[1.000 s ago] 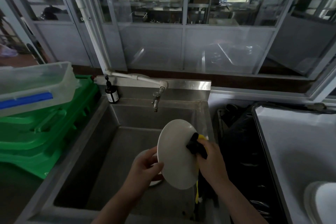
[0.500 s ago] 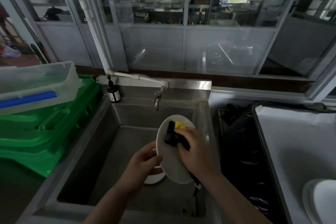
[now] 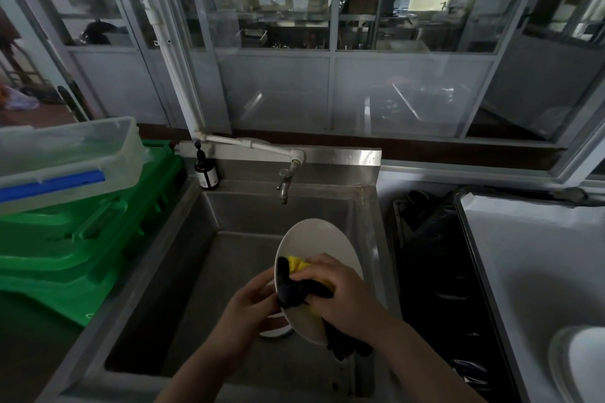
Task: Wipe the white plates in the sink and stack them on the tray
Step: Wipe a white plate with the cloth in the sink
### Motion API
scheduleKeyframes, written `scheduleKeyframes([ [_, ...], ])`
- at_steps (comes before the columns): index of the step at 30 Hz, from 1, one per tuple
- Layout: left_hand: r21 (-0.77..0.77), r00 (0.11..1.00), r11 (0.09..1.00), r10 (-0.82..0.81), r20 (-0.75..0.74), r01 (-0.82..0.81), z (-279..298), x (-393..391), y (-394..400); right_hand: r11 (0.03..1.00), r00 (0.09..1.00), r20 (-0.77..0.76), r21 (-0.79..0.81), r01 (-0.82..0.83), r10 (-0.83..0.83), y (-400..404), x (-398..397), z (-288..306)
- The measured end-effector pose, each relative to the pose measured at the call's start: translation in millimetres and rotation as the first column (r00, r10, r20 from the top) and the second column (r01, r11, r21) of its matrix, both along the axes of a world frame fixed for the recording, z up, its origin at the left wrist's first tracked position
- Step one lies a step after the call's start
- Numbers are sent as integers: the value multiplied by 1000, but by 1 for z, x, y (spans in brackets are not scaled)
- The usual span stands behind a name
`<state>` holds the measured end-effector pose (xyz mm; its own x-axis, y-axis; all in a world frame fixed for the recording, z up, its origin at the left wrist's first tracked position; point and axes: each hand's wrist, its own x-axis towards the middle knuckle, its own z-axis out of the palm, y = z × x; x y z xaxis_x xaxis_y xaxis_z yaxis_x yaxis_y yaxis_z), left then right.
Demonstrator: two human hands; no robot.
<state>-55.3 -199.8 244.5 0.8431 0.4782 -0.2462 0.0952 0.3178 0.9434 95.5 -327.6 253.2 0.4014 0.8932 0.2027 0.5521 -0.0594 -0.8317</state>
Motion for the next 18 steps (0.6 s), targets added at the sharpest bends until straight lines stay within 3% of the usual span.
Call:
scheduleKeyframes([
  [18,47,1000,999,7,5,-8,-1,-4,15,942,939,82,-9,336,-334,11,37,-28],
])
